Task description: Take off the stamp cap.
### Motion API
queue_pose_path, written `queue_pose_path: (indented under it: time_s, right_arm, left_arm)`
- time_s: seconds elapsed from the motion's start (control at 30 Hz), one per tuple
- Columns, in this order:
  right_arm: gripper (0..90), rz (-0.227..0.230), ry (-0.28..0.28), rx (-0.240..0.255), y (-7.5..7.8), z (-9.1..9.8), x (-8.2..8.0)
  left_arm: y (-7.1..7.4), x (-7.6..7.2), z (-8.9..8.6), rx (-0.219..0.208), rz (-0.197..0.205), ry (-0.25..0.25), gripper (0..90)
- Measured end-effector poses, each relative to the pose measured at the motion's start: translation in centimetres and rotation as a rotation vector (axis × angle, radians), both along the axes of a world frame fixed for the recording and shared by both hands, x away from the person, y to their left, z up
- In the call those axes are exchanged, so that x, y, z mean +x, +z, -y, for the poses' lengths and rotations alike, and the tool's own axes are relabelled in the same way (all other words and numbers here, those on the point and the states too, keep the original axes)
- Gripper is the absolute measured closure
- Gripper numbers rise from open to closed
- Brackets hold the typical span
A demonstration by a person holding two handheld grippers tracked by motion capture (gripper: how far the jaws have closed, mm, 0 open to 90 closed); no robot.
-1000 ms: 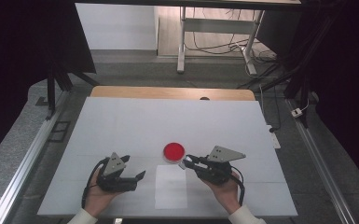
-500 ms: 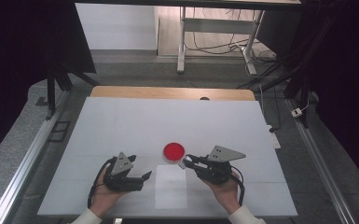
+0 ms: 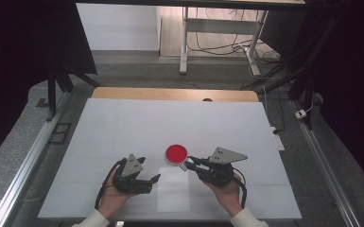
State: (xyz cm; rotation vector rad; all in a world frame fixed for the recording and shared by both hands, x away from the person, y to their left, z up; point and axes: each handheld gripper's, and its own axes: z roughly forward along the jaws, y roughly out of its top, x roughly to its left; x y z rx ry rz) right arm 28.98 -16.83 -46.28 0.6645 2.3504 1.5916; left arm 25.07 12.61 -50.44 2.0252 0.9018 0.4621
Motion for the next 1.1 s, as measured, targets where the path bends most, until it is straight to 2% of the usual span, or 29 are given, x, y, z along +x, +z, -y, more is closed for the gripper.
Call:
queue_pose_path:
  time_s: [1.1]
  right_arm:
    - [74.7, -0.024, -0.075, 0.024, -0.2, -0.9, 0.2]
  left_arm:
    - [0.0, 0.7, 3.2, 0.025, 0.009, -0.056, 21.7]
